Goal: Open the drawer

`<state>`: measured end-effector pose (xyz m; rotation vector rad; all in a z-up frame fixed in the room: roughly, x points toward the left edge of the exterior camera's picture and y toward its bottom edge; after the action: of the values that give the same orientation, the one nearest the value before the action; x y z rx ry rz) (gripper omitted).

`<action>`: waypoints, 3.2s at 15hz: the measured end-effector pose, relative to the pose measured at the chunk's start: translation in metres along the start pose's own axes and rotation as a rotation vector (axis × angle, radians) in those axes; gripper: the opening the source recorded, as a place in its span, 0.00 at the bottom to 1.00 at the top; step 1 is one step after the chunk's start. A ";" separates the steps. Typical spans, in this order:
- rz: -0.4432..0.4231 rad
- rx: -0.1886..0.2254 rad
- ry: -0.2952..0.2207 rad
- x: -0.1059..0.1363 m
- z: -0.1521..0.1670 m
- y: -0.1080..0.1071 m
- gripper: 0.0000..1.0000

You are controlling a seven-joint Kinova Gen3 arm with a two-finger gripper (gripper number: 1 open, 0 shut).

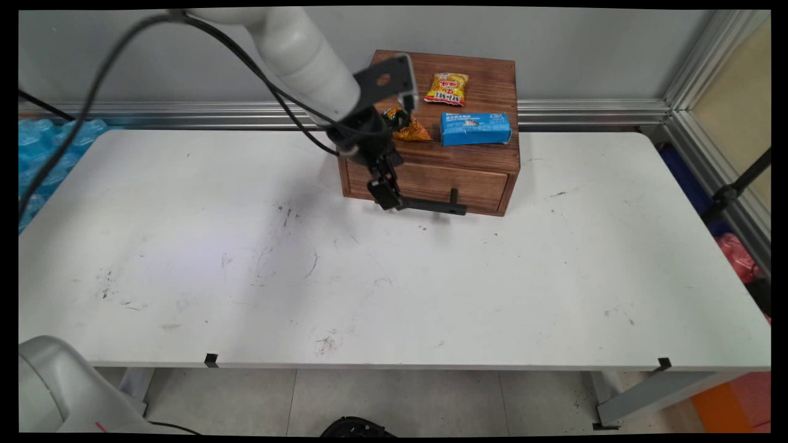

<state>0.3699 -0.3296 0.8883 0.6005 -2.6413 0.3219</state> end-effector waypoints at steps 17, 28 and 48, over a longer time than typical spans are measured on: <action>0.133 -0.023 -0.081 0.010 0.110 0.004 1.00; 0.179 -0.036 -0.108 0.006 0.137 0.008 1.00; 0.187 -0.149 -0.127 -0.005 0.110 0.078 1.00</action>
<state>0.3012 -0.2925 0.7781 0.3366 -2.8195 0.1422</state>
